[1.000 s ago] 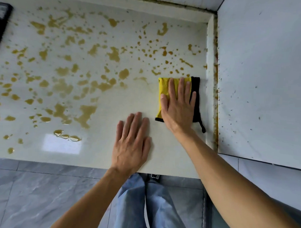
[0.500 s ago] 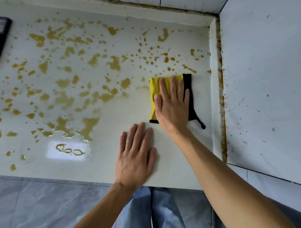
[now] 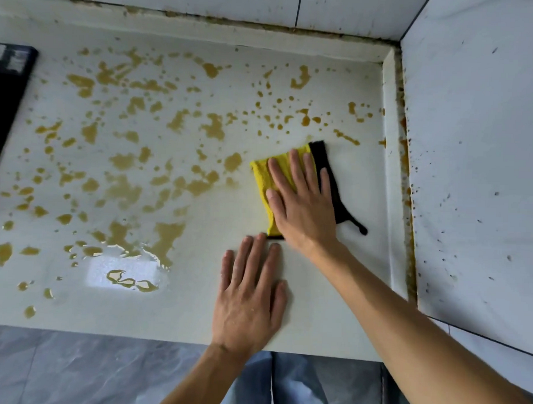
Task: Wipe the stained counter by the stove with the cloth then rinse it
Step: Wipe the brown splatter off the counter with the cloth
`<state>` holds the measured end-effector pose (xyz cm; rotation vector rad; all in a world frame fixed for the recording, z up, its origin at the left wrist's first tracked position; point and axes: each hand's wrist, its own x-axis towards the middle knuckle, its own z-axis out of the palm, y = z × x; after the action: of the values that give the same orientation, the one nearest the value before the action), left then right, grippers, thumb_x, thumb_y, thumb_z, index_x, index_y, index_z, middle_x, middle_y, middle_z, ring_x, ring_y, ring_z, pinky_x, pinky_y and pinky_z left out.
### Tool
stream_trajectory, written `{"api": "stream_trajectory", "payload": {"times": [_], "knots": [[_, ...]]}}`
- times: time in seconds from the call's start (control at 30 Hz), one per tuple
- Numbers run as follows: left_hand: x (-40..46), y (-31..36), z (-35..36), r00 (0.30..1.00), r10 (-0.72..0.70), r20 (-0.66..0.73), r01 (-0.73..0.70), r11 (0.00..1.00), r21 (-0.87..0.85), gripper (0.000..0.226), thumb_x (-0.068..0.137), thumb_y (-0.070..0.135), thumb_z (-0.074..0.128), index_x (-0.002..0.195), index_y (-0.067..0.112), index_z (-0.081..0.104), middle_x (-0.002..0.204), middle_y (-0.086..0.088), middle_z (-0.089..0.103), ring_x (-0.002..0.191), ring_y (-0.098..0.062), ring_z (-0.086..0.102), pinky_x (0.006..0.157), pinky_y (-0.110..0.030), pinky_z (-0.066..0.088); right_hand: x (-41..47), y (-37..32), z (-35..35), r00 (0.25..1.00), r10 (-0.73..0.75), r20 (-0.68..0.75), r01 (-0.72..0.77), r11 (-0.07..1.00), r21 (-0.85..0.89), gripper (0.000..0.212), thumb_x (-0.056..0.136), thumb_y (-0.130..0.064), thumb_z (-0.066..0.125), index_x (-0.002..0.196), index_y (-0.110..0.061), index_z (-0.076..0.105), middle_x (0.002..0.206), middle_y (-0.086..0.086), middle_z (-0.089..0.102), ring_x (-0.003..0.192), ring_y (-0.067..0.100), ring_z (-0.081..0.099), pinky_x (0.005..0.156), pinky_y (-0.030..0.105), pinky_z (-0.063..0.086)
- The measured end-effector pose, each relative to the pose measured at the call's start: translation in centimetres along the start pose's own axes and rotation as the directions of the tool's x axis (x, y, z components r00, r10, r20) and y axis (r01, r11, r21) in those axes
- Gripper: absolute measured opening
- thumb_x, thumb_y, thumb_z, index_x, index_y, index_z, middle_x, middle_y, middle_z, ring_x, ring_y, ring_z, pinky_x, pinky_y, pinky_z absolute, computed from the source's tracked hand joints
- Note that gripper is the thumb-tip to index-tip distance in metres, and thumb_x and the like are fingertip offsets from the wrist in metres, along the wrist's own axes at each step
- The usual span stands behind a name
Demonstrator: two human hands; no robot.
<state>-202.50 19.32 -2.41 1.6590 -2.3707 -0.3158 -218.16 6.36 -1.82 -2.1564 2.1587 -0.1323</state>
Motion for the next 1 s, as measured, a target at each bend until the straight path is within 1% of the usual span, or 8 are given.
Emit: {"api": "stream_trajectory", "payload": {"times": [0.1,0.23,0.33,0.5,0.7,0.8,0.9,1.0], "knots": [[0.0,0.1,0.1,1.000,-0.005,0.003,0.005,1.000,-0.008,0.052,0.104,0.038,0.047,0.149,0.014,0.055,0.172,-0.010,0.034,0.164,-0.029,0.021,0.129,-0.059,0.023,-2.8,-0.1,0.6,0.993,-0.117,0.022,0.117,0.993,0.013,0.057,0.110,-0.053,0.028,0.165,-0.040,0.024,0.176,0.003,0.015,0.163,0.028,0.012,0.129,0.055,0.015],[-0.2,0.0,0.2,1.000,-0.006,0.010,0.006,1.000,0.003,0.058,0.107,0.041,0.042,0.159,0.015,0.047,0.174,-0.008,0.030,0.164,-0.029,0.020,0.131,-0.058,0.021,4.1,-0.6,-0.1,0.984,-0.161,0.072,0.157,0.986,0.058,0.057,0.109,-0.058,0.022,0.165,-0.047,0.014,0.177,-0.004,0.003,0.164,0.022,0.002,0.131,0.052,0.009],[0.0,-0.1,0.1,1.000,-0.003,0.001,0.003,1.000,-0.013,0.057,0.107,0.041,0.042,0.159,0.016,0.047,0.175,-0.007,0.029,0.164,-0.028,0.020,0.130,-0.057,0.021,4.9,-0.6,-0.2,0.994,-0.083,0.064,0.080,0.995,0.062,0.057,0.110,-0.056,0.021,0.166,-0.045,0.013,0.177,-0.003,0.003,0.164,0.022,0.001,0.130,0.052,0.010],[-0.2,-0.1,0.3,1.000,-0.005,-0.010,0.004,1.000,-0.021,0.059,0.104,0.039,0.047,0.159,0.016,0.048,0.175,-0.007,0.028,0.164,-0.028,0.021,0.131,-0.057,0.021,-3.6,3.5,-0.3,0.997,0.068,0.018,-0.069,0.998,0.007,0.058,0.109,-0.057,0.024,0.165,-0.042,0.021,0.176,-0.001,0.014,0.163,0.023,0.013,0.129,0.052,0.016],[-0.3,-0.1,0.5,1.000,-0.006,-0.024,0.005,1.000,-0.030,0.061,0.103,0.040,0.049,0.159,0.016,0.047,0.176,-0.007,0.026,0.164,-0.028,0.021,0.132,-0.057,0.019,6.6,6.9,-2.2,0.932,0.359,0.058,-0.362,0.929,0.078,0.059,0.110,-0.056,0.018,0.167,-0.040,0.012,0.177,0.001,0.005,0.164,0.024,0.002,0.131,0.053,0.007],[-0.3,-0.3,0.8,0.999,0.000,-0.032,-0.001,1.000,-0.030,0.061,0.103,0.040,0.049,0.159,0.016,0.047,0.176,-0.007,0.025,0.164,-0.029,0.022,0.132,-0.056,0.019,8.2,6.2,-2.2,0.932,0.356,0.064,-0.361,0.927,0.098,0.059,0.110,-0.055,0.018,0.167,-0.039,0.011,0.177,0.001,0.004,0.164,0.025,0.001,0.131,0.053,0.005],[-0.5,-0.5,1.0,0.999,0.003,-0.042,-0.005,0.999,-0.038,0.061,0.105,0.041,0.047,0.160,0.017,0.045,0.176,-0.006,0.026,0.163,-0.030,0.024,0.131,-0.056,0.020,2.9,6.3,-1.8,0.954,0.297,0.039,-0.299,0.953,0.042,0.061,0.108,-0.059,0.018,0.166,-0.041,0.013,0.177,-0.001,0.006,0.164,0.023,0.003,0.131,0.051,0.007],[-0.4,-0.6,1.3,0.999,0.008,-0.045,-0.010,0.999,-0.041,0.062,0.105,0.043,0.046,0.162,0.019,0.042,0.176,-0.006,0.026,0.163,-0.029,0.025,0.132,-0.054,0.020,0.4,7.6,-1.6,0.941,0.337,0.031,-0.338,0.940,0.045,0.062,0.106,-0.060,0.019,0.166,-0.041,0.017,0.177,-0.002,0.009,0.164,0.021,0.006,0.132,0.048,0.010]]}}
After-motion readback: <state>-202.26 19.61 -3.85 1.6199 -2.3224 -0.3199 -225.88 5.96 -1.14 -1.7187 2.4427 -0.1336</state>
